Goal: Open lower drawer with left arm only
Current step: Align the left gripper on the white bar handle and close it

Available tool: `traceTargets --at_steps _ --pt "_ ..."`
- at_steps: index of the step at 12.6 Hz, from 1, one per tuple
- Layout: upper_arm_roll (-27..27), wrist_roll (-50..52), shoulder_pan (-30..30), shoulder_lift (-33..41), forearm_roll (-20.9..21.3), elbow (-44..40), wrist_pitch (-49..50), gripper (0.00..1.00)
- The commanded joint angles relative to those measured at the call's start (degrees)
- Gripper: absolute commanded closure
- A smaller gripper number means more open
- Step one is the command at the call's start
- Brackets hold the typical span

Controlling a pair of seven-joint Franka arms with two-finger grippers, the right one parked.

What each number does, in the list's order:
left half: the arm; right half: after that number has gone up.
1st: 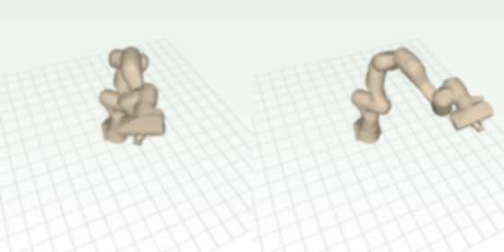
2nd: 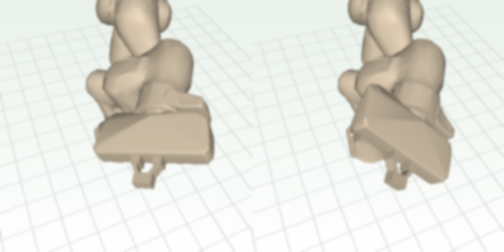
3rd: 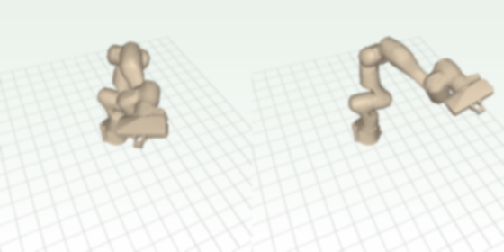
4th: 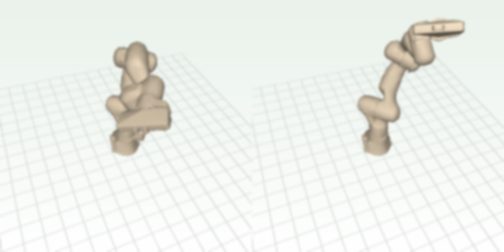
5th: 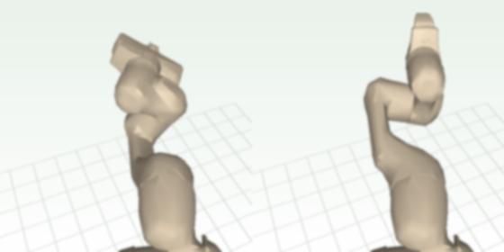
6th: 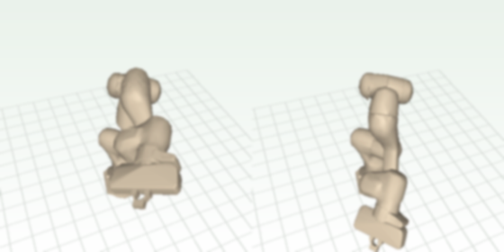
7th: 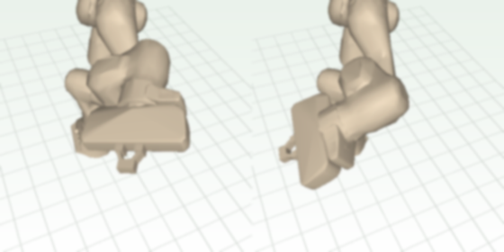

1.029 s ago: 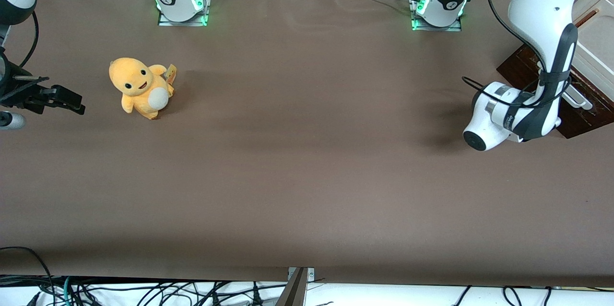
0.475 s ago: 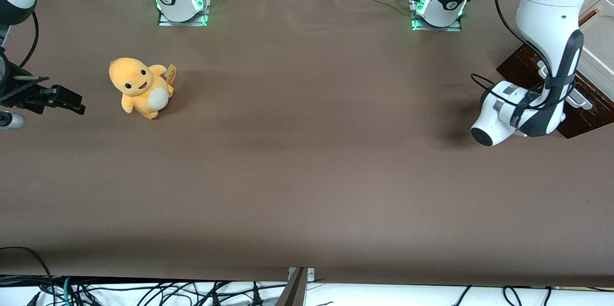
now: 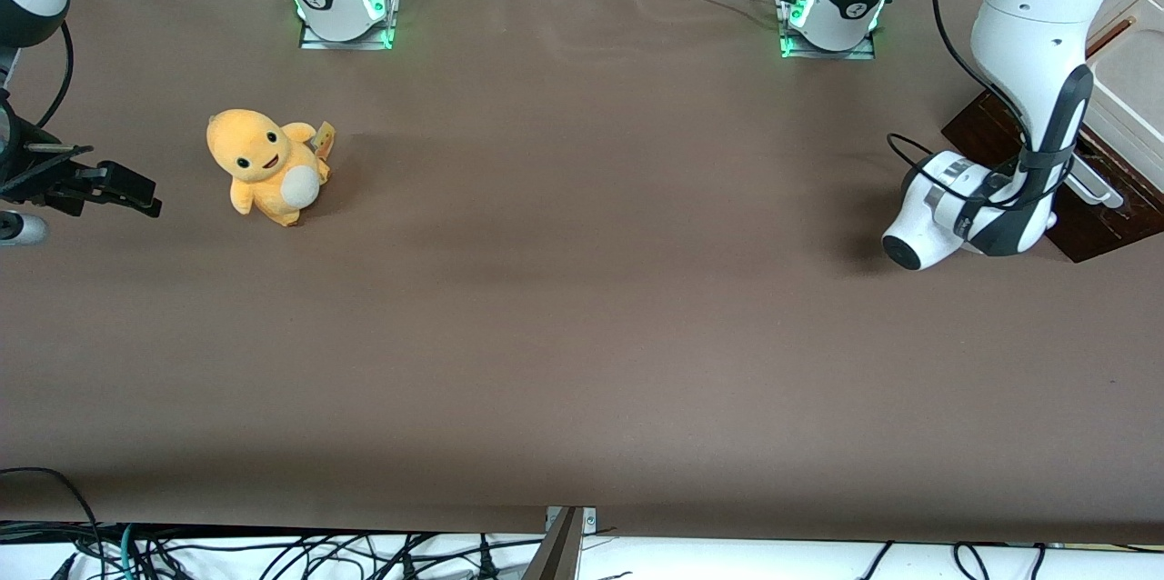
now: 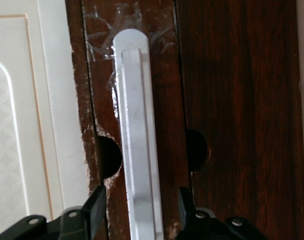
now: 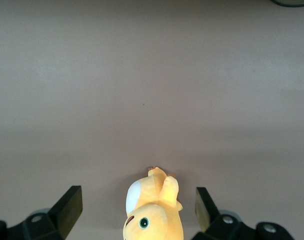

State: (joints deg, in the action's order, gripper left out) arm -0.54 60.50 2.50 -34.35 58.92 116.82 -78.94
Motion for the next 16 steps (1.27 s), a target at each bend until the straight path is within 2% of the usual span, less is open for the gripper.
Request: traceTargets --at_steps 1,4,9,14,16 --pt "-0.34 0.23 0.4 0.33 2.16 0.87 -0.86 0.62" --pt "-0.34 -0.03 1.01 0.51 2.08 0.78 -0.95 0.81" --pt "-0.43 -0.21 0.49 0.51 1.9 0.25 -0.69 0.83" --pt "-0.43 -5.12 -1.26 0.68 1.02 -2.64 0.45 0.84" --pt "-0.43 -5.13 -3.19 0.51 -0.81 -4.05 2.2 0.84"
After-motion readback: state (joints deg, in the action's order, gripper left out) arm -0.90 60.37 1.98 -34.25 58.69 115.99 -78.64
